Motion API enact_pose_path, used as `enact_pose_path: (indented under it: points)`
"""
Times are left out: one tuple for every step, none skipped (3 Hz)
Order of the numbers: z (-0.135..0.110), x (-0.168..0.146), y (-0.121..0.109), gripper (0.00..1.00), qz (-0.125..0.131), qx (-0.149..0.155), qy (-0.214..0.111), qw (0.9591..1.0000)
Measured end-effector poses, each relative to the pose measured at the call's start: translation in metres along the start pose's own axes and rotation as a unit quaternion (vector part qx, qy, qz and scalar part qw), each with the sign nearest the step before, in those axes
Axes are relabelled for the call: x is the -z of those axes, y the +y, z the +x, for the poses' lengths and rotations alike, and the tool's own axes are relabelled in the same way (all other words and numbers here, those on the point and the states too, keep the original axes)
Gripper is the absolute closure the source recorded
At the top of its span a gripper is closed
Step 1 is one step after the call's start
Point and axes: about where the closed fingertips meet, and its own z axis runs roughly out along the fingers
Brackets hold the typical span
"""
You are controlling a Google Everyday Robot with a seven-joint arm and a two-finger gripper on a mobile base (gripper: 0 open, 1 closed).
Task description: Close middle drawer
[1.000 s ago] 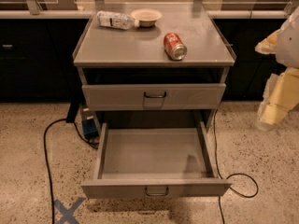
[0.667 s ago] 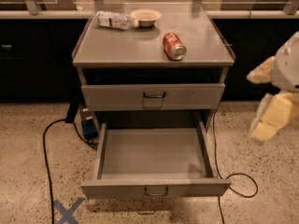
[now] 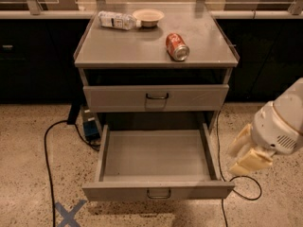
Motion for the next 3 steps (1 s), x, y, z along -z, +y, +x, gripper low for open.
enact_pose_path:
  points:
    - [0.01,-0.053,0.011,0.8,-0.034,-0.002,-0.007,0.9994]
    - [0.005,-0.096,0.015,1.0,-0.04,0.005,-0.018,0.999]
    - [-0.008,-0.121,0.015,1.0,-0.024,0.003,-0.047,0.9986]
